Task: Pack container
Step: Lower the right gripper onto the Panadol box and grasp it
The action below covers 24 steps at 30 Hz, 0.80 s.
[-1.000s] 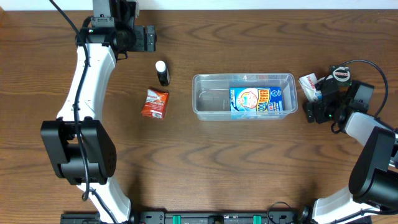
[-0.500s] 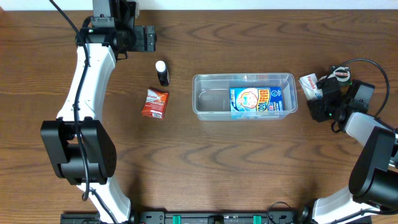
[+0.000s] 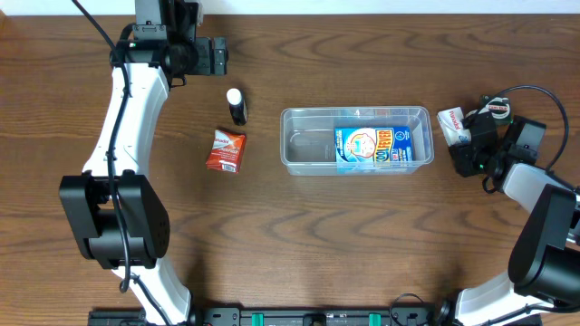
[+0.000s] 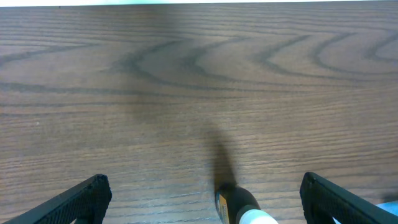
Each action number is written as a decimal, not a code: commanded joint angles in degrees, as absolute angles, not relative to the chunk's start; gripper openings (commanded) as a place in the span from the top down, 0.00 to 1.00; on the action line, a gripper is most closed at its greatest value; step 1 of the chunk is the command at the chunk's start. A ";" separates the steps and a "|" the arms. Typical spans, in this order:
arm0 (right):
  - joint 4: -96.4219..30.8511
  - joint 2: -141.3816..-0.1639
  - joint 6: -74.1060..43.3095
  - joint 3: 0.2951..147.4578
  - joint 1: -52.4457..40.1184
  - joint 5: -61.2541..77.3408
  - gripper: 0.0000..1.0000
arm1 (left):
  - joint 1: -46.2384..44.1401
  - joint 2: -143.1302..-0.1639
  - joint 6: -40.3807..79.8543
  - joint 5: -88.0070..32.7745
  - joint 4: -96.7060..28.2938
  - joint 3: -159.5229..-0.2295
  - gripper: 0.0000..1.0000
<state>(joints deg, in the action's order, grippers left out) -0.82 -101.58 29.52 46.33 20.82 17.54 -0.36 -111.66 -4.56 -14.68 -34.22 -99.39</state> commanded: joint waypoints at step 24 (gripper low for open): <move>-4.14 -97.06 26.61 47.03 20.95 17.61 0.09 | 0.05 -112.09 -4.91 -14.96 -34.17 -98.63 0.02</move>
